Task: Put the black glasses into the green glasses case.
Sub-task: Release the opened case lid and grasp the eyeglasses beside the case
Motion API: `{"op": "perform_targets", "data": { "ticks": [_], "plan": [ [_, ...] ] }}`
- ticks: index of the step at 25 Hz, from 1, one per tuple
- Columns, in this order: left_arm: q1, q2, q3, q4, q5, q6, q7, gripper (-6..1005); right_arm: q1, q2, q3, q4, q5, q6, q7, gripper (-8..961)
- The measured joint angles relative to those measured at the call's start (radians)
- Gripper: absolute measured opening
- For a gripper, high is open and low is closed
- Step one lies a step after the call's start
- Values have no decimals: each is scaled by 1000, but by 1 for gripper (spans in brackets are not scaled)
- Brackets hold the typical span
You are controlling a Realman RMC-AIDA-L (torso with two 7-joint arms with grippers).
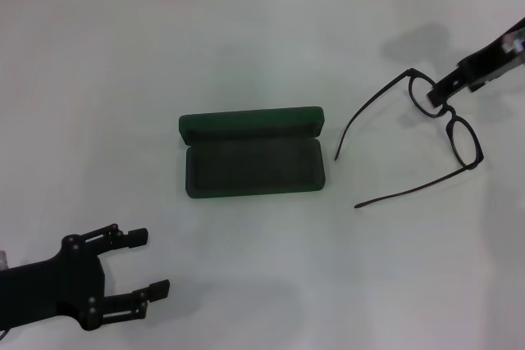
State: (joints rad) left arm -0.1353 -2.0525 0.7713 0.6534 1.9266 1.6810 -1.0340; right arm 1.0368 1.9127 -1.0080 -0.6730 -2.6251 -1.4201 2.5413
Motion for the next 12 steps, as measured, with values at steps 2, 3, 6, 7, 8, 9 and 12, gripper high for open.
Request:
{"op": "perform_targets", "data": {
  "ticks": [2, 3, 6, 7, 8, 9, 12],
  "plan": [
    [0, 0, -1, 0, 0, -2, 0, 817, 8, 18, -16, 1, -19, 9, 20, 748],
    [-1, 0, -3, 0, 0, -3, 0, 817, 12, 25, -27, 2, -28, 12, 34, 747],
    [-1, 1, -4, 0, 0, -4, 0, 817, 23, 38, -78, 3, -49, 20, 85, 745],
    [-1, 1, -5, 0, 0, -4, 0, 817, 25, 42, -100, 5, -51, 22, 103, 745],
    [-2, 1, -5, 0, 0, -4, 0, 817, 27, 45, -110, 6, -53, 24, 114, 744],
    [-2, 1, -5, 0, 0, -4, 0, 817, 30, 47, -117, 8, -58, 27, 126, 744],
    [-5, 3, -5, 0, 0, -4, 0, 817, 33, 52, -120, 14, -77, 37, 153, 742]
  ]
}}
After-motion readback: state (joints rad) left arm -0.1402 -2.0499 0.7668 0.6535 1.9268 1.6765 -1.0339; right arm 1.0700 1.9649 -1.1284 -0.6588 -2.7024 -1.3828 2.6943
